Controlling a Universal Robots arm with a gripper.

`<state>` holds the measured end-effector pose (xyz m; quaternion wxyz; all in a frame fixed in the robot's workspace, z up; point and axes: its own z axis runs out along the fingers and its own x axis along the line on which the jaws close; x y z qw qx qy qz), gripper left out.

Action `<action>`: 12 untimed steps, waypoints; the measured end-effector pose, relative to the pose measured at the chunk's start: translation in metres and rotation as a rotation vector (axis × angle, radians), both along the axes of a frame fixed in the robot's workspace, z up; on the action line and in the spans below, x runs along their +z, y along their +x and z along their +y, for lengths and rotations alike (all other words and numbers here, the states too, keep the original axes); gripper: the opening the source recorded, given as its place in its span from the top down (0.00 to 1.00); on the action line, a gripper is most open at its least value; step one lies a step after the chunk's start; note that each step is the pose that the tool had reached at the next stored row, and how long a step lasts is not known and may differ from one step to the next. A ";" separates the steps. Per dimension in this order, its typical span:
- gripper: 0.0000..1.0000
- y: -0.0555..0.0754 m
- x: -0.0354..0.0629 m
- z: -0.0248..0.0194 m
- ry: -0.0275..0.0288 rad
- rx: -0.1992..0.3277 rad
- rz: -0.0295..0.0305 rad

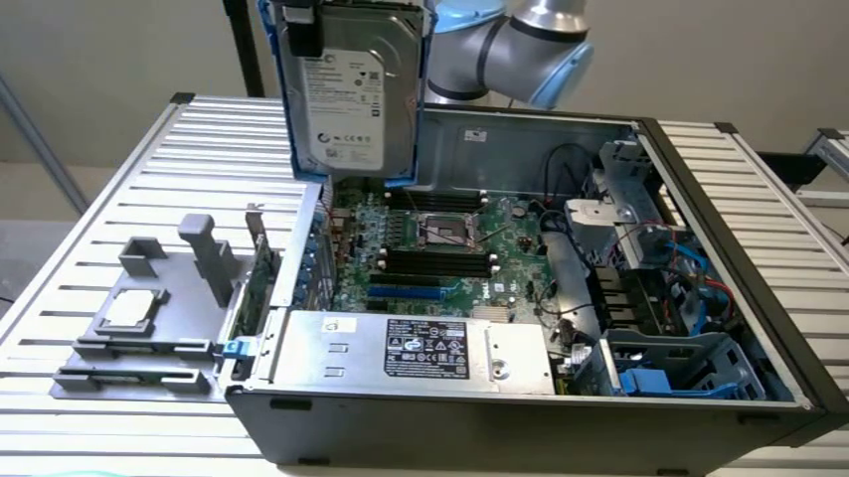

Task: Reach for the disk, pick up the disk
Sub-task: 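Pick up the disk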

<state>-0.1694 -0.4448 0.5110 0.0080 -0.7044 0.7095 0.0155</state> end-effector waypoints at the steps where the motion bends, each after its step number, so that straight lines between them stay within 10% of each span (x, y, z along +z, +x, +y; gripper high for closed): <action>1: 0.67 0.005 0.0000 -0.0015 0.0001 0.000 0.0000; 12: 0.67 0.055 -0.0002 -0.0166 0.0001 0.000 0.0000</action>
